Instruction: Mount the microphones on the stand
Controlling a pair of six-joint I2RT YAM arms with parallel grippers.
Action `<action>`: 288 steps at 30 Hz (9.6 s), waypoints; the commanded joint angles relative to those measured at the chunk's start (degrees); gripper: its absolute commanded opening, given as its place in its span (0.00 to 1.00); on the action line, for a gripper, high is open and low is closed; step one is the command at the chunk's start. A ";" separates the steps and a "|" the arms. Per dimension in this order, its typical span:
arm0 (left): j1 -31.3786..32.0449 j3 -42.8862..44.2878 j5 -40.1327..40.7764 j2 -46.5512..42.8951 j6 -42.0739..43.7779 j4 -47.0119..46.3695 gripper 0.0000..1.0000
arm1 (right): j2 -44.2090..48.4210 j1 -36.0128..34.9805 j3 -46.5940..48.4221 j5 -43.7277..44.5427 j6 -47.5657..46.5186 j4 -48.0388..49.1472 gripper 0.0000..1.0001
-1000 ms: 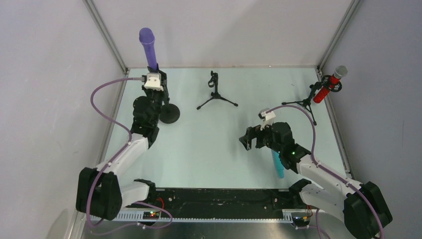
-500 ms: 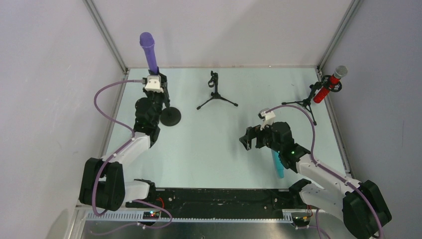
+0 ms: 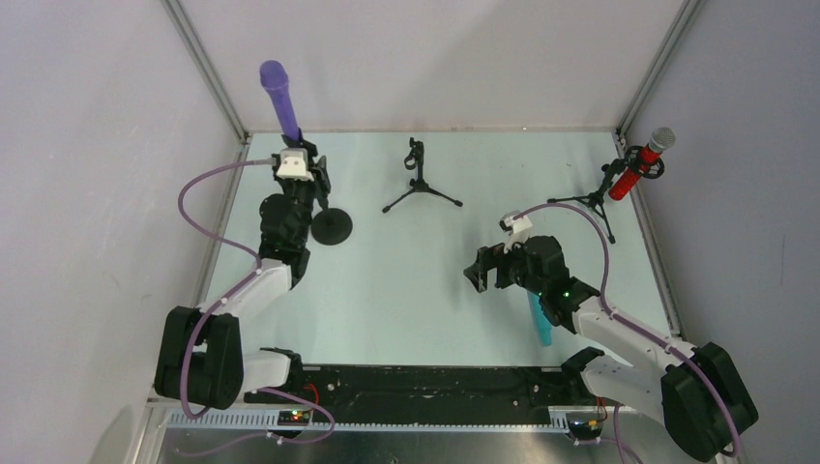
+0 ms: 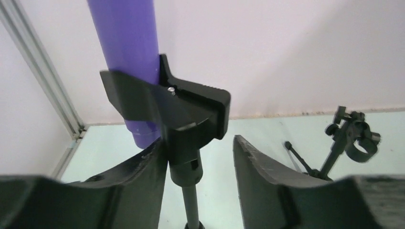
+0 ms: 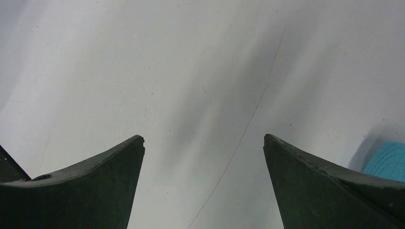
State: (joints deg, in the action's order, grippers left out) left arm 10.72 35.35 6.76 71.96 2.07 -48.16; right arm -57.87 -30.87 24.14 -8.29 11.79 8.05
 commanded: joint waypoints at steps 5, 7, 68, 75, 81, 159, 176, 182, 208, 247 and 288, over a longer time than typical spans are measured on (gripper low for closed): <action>-0.35 -0.77 -0.34 -1.70 2.21 -5.66 0.82 | -1.24 0.36 2.22 -1.08 -0.34 2.85 0.99; -0.35 -1.18 -0.27 -2.48 2.40 -5.71 0.90 | -1.59 0.37 2.20 -1.22 -0.29 3.17 0.99; 19.14 40.64 -5.81 16.30 -9.13 44.03 1.00 | -3.92 8.24 2.06 -8.71 5.34 2.64 0.99; 19.42 50.54 -1.67 30.35 -4.96 50.86 1.00 | -3.83 8.91 1.96 -9.31 5.18 2.13 1.00; 19.42 57.64 -2.04 37.55 -4.22 52.77 0.96 | -2.94 9.45 1.88 -9.37 4.96 1.20 0.99; 43.95 28.56 4.21 -2.40 -15.24 68.53 0.20 | 5.81 10.66 1.97 -4.97 8.10 -4.63 0.99; 44.04 28.12 7.12 -6.01 -11.23 68.00 1.00 | 5.96 10.83 1.96 -4.06 9.83 -4.93 0.99; 44.04 27.90 6.32 -6.35 -11.59 66.91 1.00 | 7.09 10.88 2.19 -2.56 8.94 -6.39 0.99; 36.67 0.39 12.42 -29.01 -24.26 60.45 1.00 | 8.35 11.63 10.02 16.50 10.72 -28.60 0.95; 23.96 -8.94 0.31 -32.85 -28.21 53.04 0.98 | -29.10 12.59 23.25 17.34 7.92 -43.07 0.52; 23.91 -12.37 2.55 -37.57 -26.88 52.41 1.00 | -12.88 8.20 35.92 2.01 0.61 -35.94 0.00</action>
State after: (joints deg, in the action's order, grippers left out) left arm 35.07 23.18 8.69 35.11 -26.35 6.50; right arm -77.60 -22.37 56.95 -2.79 13.82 -33.17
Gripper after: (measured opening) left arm 0.995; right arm 0.431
